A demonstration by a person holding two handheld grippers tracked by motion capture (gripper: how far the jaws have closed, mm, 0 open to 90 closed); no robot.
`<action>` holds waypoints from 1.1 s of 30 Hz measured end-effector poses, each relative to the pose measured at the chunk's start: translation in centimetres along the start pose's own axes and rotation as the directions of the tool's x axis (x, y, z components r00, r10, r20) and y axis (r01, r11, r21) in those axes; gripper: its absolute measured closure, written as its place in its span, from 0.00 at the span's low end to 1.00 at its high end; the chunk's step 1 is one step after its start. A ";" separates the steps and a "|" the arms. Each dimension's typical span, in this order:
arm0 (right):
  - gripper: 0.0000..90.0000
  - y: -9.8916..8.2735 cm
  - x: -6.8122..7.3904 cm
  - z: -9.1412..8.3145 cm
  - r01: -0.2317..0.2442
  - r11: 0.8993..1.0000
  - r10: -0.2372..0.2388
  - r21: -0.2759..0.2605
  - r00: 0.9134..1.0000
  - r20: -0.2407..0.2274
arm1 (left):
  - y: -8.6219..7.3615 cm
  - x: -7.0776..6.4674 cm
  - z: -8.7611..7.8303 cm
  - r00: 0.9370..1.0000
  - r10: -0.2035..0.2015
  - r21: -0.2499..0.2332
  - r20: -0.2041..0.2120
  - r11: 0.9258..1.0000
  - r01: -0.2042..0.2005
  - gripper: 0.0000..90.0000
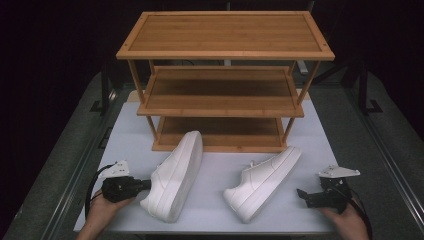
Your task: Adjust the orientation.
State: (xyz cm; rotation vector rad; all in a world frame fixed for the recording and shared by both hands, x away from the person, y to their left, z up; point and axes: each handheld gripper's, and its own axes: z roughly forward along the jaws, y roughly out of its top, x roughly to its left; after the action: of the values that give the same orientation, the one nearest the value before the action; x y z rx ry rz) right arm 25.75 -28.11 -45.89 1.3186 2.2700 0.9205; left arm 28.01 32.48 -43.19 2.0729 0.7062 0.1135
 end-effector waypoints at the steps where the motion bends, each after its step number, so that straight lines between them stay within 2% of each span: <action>1: 0.01 0.0 0.0 0.0 0.000 1.000 0.000 0.000 1.000 0.000 | 0.0 0.0 0.0 1.000 0.000 0.000 0.000 1.000 0.000 1.00; 4: 0.01 0.0 0.0 0.0 0.000 1.000 0.000 0.000 1.000 0.000 | 0.4 -0.2 0.1 1.000 0.011 -0.022 0.011 1.000 -0.011 1.00; 14: 0.01 0.0 0.0 0.0 0.000 1.000 0.000 0.000 1.000 0.000 | 1.3 -0.8 0.9 0.999 0.043 -0.014 0.026 0.999 -0.042 1.00; 22: 0.01 0.0 0.0 0.0 0.000 1.000 0.000 0.000 1.000 0.000 | 2.2 -1.6 1.4 0.996 0.061 -0.046 0.058 0.997 -0.058 1.00; 24: 0.01 0.0 0.0 0.0 0.000 1.000 0.000 0.000 1.000 0.000 | 2.7 -2.1 1.7 0.994 0.077 -0.058 0.071 0.996 -0.073 1.00; 33: 0.01 0.0 0.0 0.0 0.000 1.000 0.000 0.000 1.000 -0.001 | 3.6 -2.8 2.8 0.991 0.105 -0.051 0.086 0.994 -0.101 1.00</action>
State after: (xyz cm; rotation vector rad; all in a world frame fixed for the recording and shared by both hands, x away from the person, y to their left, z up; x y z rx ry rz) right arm 25.75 -28.12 -45.89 1.3183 2.2709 0.9212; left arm 28.17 27.43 -41.42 2.0570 0.5376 0.0947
